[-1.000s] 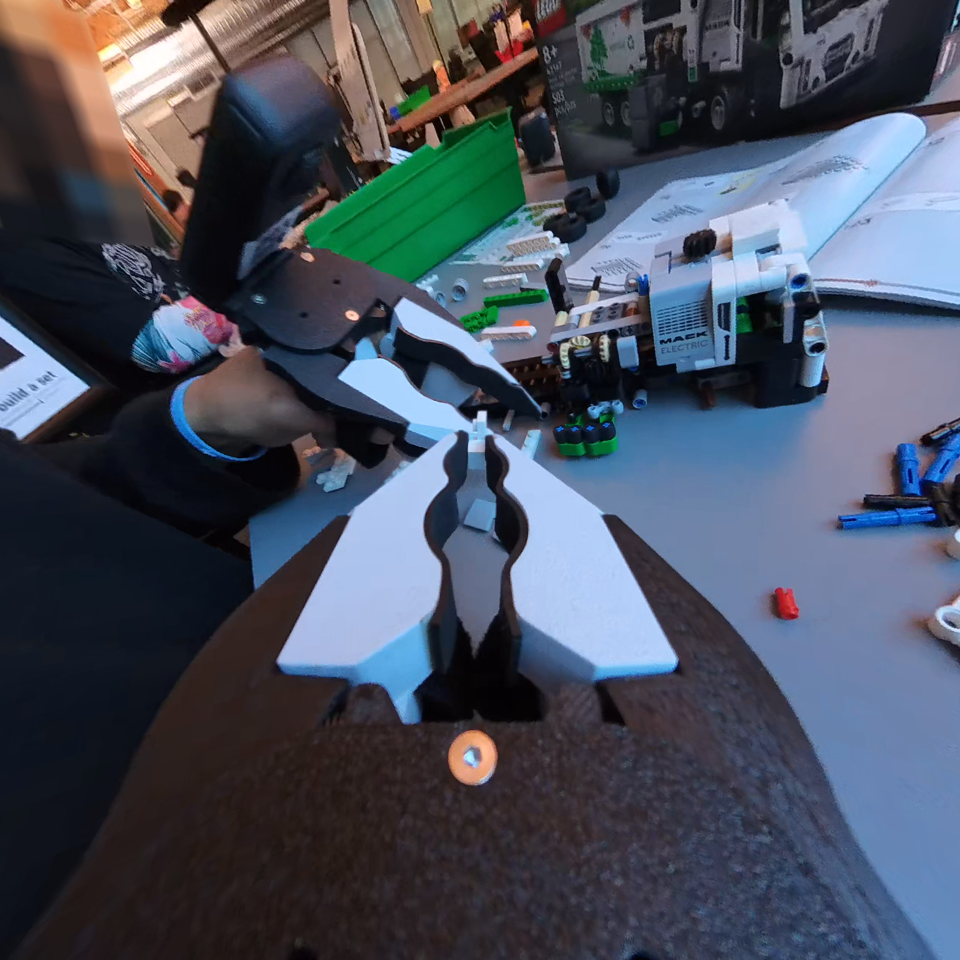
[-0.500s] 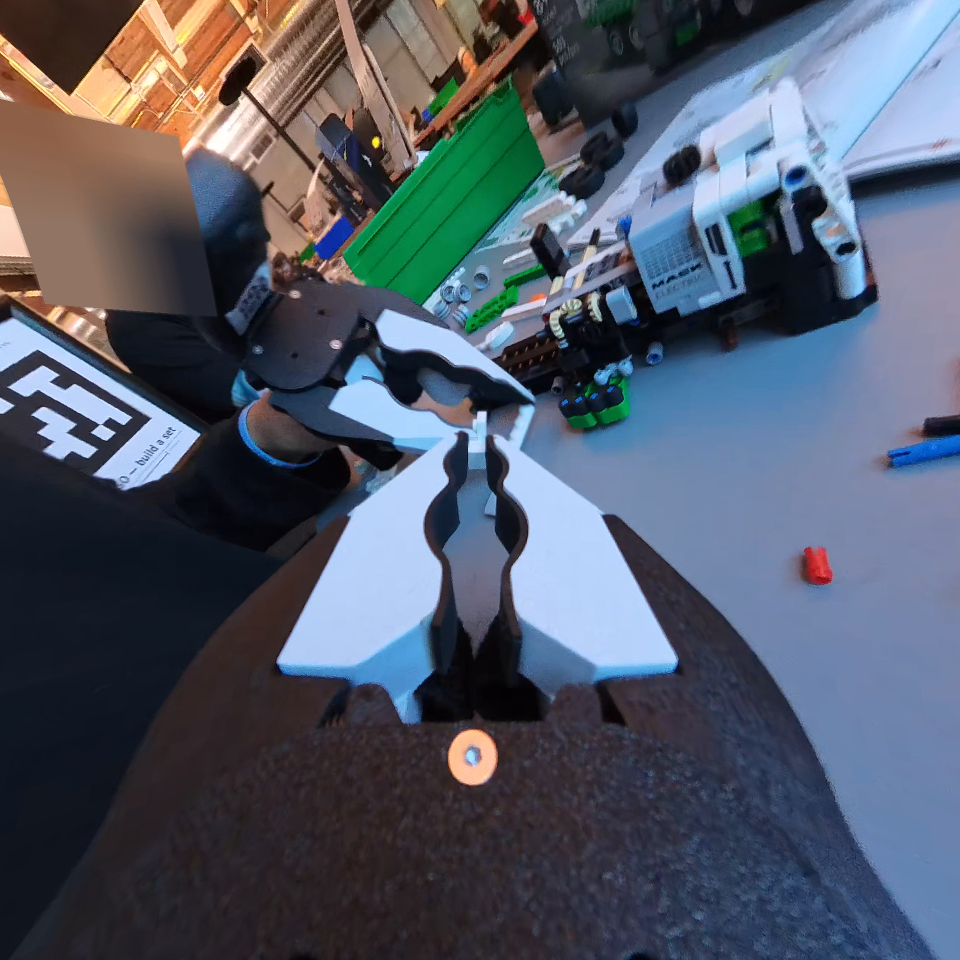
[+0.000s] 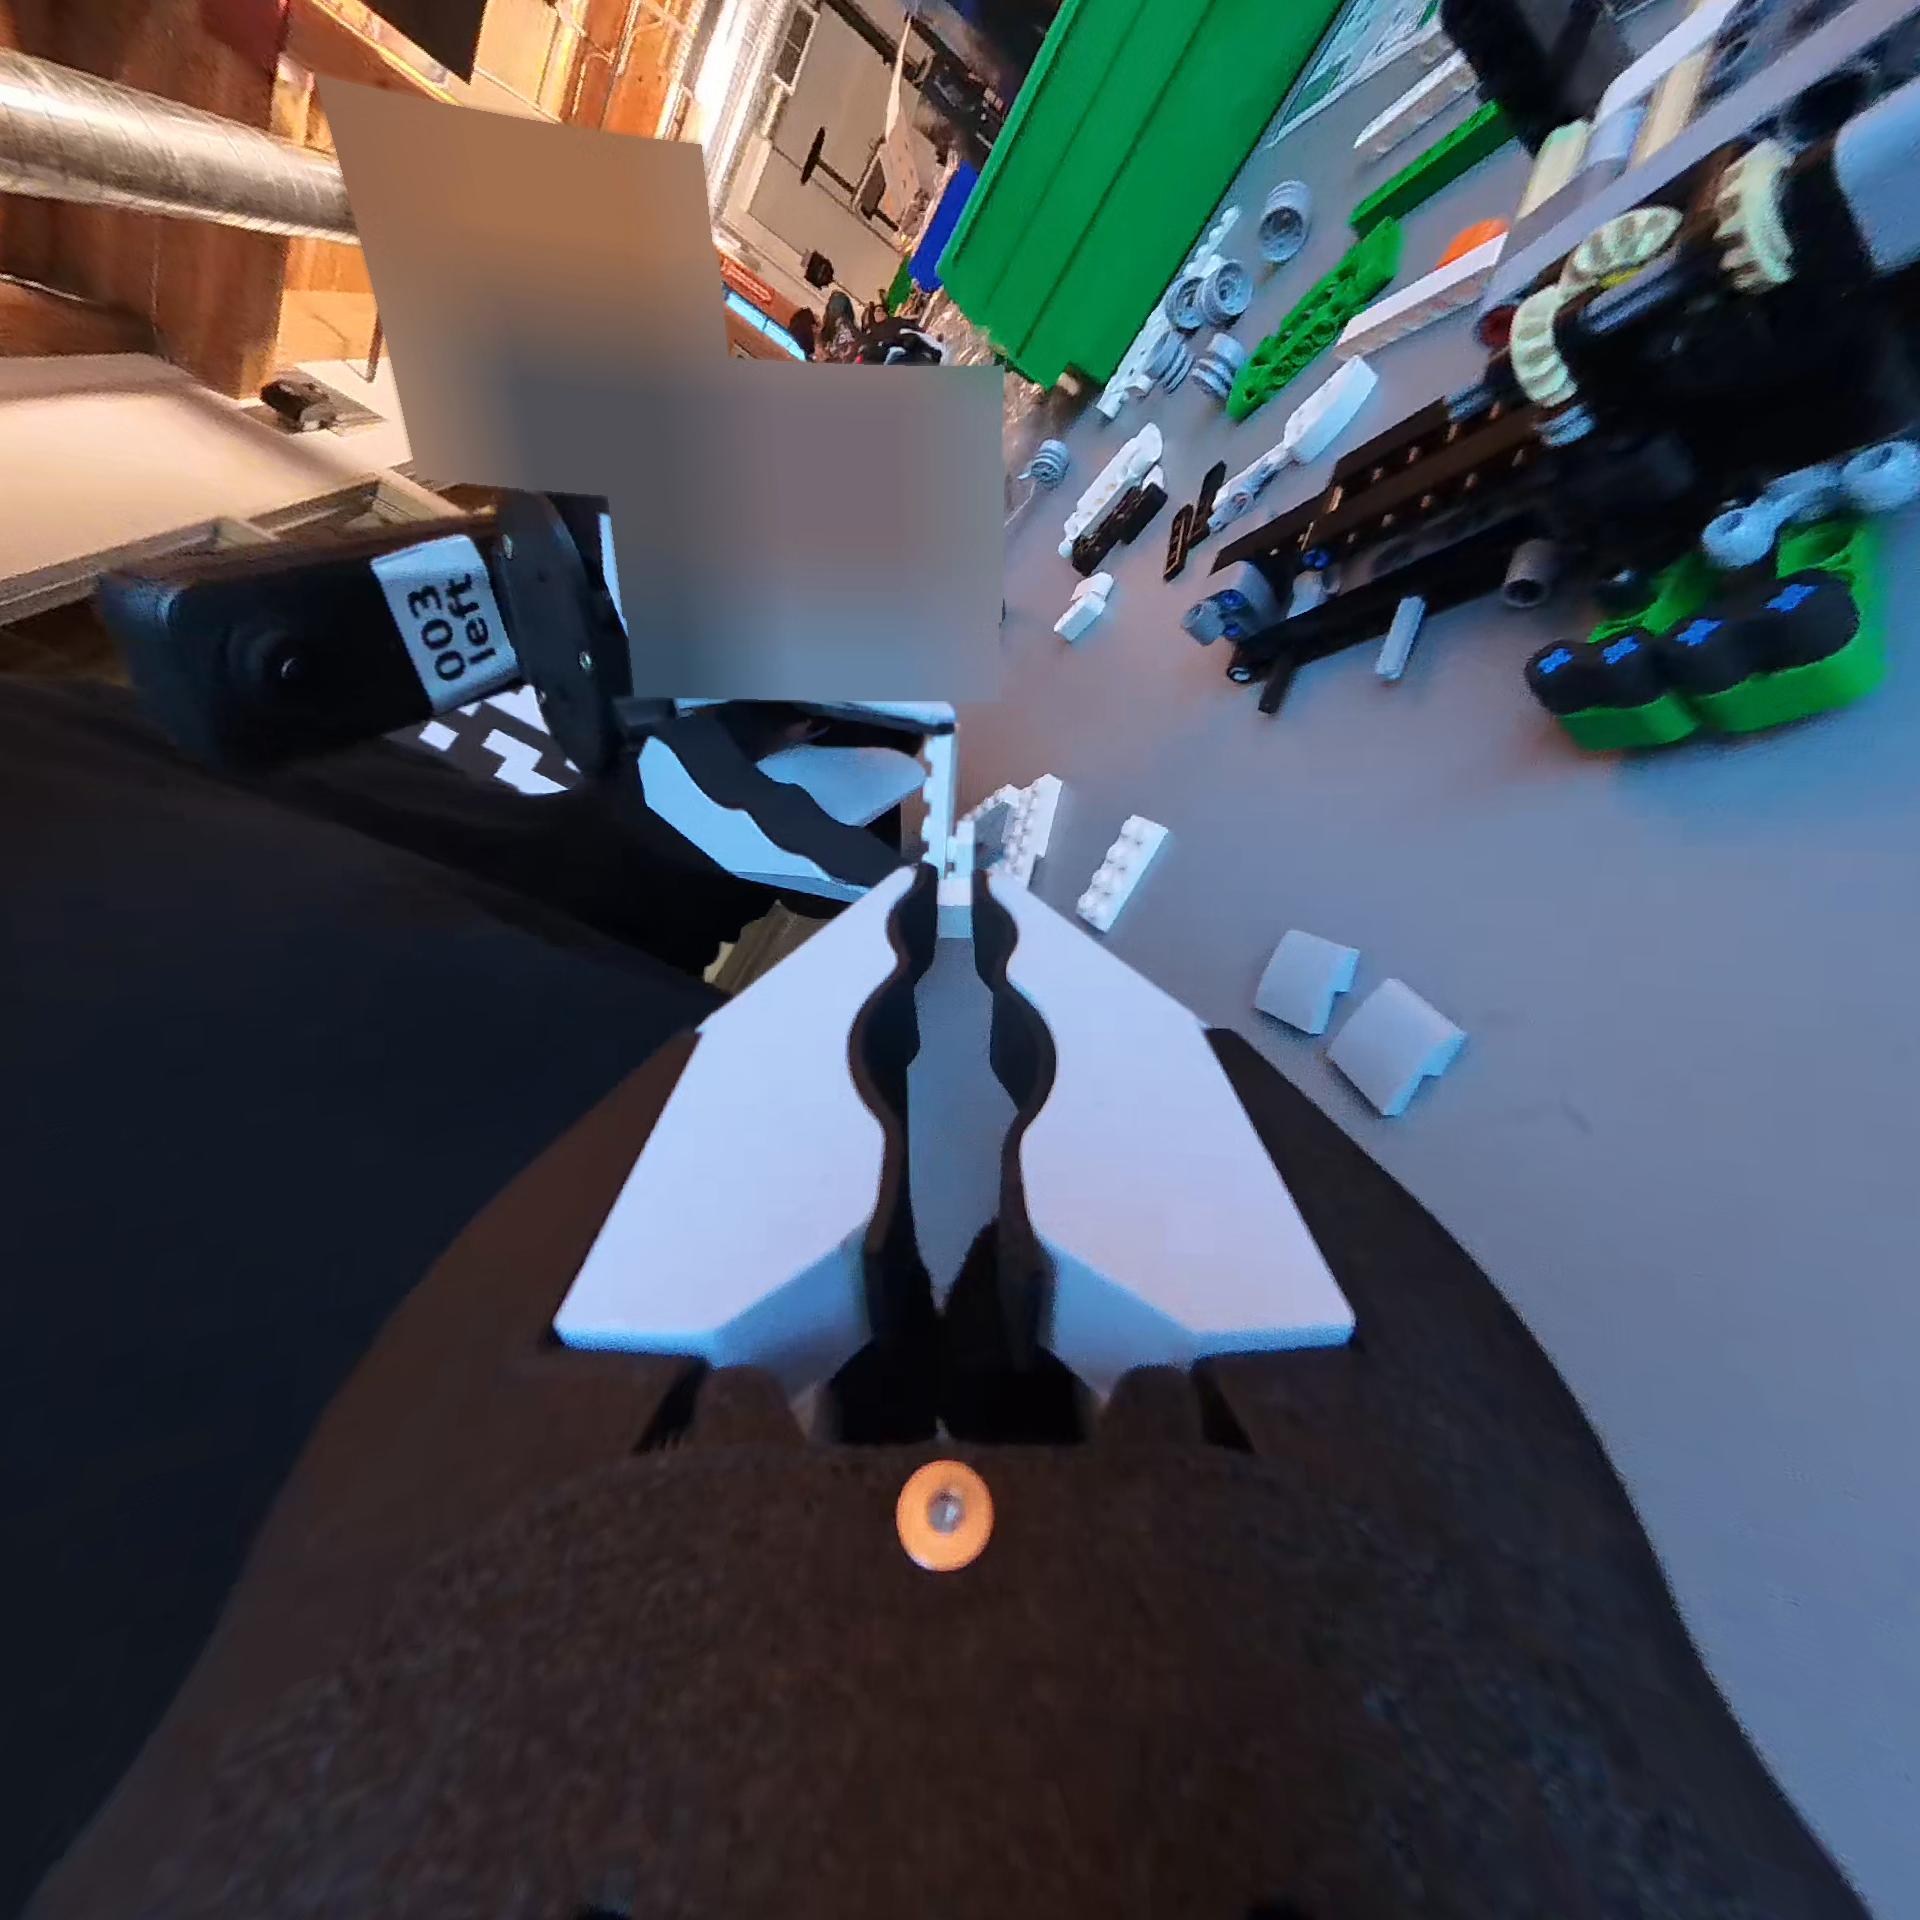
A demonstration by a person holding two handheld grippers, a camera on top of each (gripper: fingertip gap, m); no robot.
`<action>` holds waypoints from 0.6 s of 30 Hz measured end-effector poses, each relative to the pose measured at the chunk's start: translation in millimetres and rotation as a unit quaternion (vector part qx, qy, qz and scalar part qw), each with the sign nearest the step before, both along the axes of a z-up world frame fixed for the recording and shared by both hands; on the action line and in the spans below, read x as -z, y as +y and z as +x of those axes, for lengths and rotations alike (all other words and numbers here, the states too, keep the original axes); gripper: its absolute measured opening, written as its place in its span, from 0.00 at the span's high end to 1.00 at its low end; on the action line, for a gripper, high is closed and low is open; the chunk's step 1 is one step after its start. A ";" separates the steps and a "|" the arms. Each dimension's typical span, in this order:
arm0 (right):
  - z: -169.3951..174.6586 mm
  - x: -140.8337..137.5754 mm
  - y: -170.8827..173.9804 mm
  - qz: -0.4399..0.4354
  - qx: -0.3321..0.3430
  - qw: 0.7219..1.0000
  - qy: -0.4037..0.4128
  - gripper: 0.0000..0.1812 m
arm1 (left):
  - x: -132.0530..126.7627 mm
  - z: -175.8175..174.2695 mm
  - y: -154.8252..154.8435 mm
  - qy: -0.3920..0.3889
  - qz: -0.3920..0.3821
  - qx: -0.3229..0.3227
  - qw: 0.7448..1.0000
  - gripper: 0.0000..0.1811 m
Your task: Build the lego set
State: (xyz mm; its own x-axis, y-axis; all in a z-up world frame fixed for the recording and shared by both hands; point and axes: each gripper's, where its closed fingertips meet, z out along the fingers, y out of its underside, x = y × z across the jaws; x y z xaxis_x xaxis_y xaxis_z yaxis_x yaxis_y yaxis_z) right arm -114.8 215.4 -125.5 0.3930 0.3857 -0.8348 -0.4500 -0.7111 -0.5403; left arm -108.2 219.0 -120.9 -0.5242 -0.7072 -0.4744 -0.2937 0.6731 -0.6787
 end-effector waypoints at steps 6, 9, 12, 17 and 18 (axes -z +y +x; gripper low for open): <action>0.6 3.6 1.6 -0.015 0.005 1.000 0.001 0.97 | 3.4 2.9 0.1 0.002 0.038 -0.011 0.999 0.83; 2.0 4.7 0.9 -0.019 0.006 1.000 0.002 0.97 | 5.0 4.0 -1.1 0.009 0.042 -0.018 0.999 0.83; 2.3 0.2 -0.1 -0.008 0.004 1.000 0.013 0.93 | 4.6 4.6 -0.9 0.010 0.037 -0.022 0.999 0.83; 2.0 0.0 0.1 -0.003 0.006 1.000 0.007 0.92 | 4.3 6.0 -2.1 0.006 0.042 -0.024 0.999 0.83; 1.9 0.1 0.4 -0.001 0.007 1.000 0.003 0.91 | 4.6 6.2 -1.9 0.008 0.042 -0.025 0.999 0.83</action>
State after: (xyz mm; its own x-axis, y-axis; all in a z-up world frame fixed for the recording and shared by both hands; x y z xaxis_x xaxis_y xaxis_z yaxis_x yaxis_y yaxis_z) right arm -112.9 215.8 -125.6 0.3942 0.3779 -0.8377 -0.4633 -0.7055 -0.5362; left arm -102.1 217.1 -125.5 -0.4969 -0.6907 -0.5254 -0.3382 0.7116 -0.6158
